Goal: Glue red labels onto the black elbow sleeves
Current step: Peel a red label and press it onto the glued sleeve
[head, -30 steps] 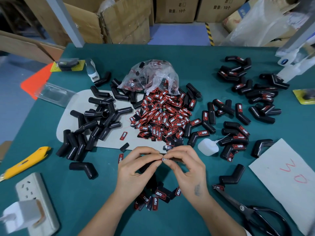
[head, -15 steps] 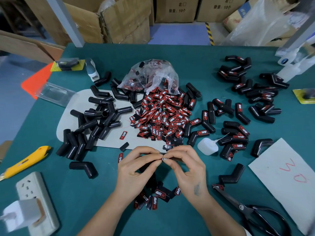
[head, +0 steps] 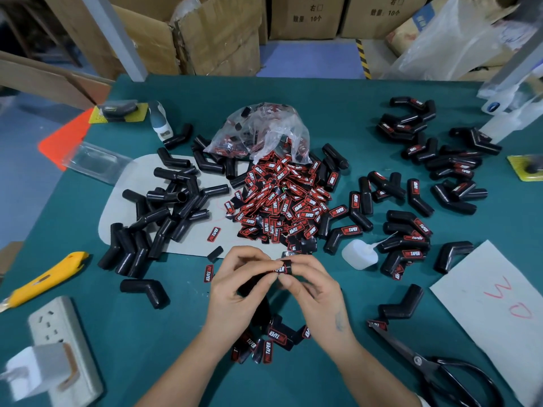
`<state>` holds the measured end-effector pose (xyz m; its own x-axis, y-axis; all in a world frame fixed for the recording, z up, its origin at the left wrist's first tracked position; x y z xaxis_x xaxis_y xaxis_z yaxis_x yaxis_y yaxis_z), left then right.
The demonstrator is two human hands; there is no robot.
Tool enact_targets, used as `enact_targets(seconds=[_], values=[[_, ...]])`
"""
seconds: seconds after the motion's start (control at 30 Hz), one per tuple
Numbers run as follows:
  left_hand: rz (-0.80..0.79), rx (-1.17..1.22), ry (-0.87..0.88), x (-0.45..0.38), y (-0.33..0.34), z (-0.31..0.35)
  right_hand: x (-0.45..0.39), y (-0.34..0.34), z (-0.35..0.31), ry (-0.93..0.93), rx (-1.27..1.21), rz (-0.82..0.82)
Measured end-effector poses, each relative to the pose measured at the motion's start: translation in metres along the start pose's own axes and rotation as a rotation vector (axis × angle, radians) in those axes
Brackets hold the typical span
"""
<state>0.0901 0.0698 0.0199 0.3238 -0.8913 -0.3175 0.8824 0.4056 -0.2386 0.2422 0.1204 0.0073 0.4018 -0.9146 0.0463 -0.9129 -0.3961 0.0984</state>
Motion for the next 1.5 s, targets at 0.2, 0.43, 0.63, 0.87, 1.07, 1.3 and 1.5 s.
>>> enact_targets(seconds=[0.2, 0.43, 0.63, 0.87, 1.07, 1.3, 1.5], values=[[0.005, 0.091, -0.083, -0.001, -0.004, -0.003, 0.001, 0.002, 0.003, 0.01, 0.09, -0.215], [-0.074, 0.069, -0.065, -0.006, -0.005, -0.001, -0.002, -0.002, 0.001, -0.021, 0.178, -0.256], [-0.134, 0.209, -0.184, -0.005, -0.006, -0.005, 0.002, 0.0, -0.006, -0.046, 0.187, -0.221], [-0.451, 0.369, -0.025, 0.0, -0.009, 0.001, 0.042, -0.026, -0.039, -0.414, 0.447, 0.132], [-0.241, 0.237, -0.179, -0.007, -0.006, -0.014, 0.07, -0.118, -0.071, -0.678, 0.133, 0.663], [-0.263, 0.032, -0.178, -0.004, 0.005, -0.021, -0.028, -0.179, -0.043, -0.196, 0.238, 0.624], [-0.199, -0.083, -0.142, -0.005, -0.004, -0.023, -0.025, -0.17, -0.031, -0.102, 0.568, 0.537]])
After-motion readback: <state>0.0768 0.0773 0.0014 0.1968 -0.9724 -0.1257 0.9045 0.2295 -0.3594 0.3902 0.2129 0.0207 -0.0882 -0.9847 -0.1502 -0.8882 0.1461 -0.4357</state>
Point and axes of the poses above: each hand's wrist, its own x-axis away from the middle knuckle, its own y-axis out of the palm, z = x × y, the point moved 3 cm from there along -x, towards the middle knuckle
